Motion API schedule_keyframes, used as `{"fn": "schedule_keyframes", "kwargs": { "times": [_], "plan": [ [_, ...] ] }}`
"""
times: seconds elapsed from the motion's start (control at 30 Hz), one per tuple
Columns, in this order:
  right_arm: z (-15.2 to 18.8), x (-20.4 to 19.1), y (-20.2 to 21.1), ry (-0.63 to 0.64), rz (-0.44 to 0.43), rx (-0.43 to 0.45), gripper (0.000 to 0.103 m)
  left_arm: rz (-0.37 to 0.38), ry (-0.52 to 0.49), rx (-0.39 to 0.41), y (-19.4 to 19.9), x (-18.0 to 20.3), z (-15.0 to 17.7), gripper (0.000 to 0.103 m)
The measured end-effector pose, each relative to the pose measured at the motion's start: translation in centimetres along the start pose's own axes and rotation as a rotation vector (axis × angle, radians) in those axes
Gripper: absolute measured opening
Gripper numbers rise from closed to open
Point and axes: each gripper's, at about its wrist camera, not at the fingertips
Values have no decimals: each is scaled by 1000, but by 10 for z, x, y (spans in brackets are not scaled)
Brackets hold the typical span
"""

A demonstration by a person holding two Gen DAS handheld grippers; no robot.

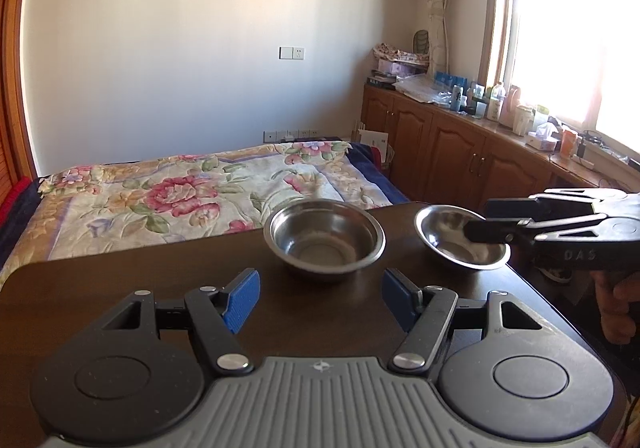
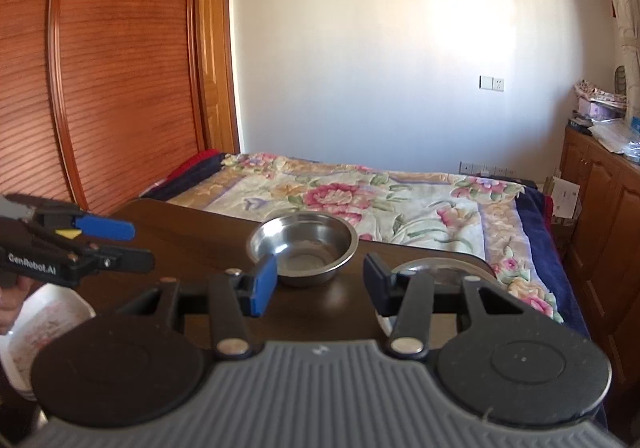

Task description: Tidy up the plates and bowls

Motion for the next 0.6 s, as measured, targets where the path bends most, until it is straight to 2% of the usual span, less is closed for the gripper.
{"fn": "schedule_keyframes", "kwargs": {
  "times": [0.2, 0.6],
  "plan": [
    [-2, 5, -31, -8, -18, -58, 46, 6, -22, -28, -30, -9, -11, 70],
    [-12, 3, -72, -5, -34, -111, 42, -8, 4, -75, -79, -30, -16, 68]
  ]
}}
Point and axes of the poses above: each gripper's, at about its wrist camera, not at the fingertips, and y roughly against the way its jaws point, x to its right, z to its underside, and after that the axes turned 8 degrees about z, right-handed
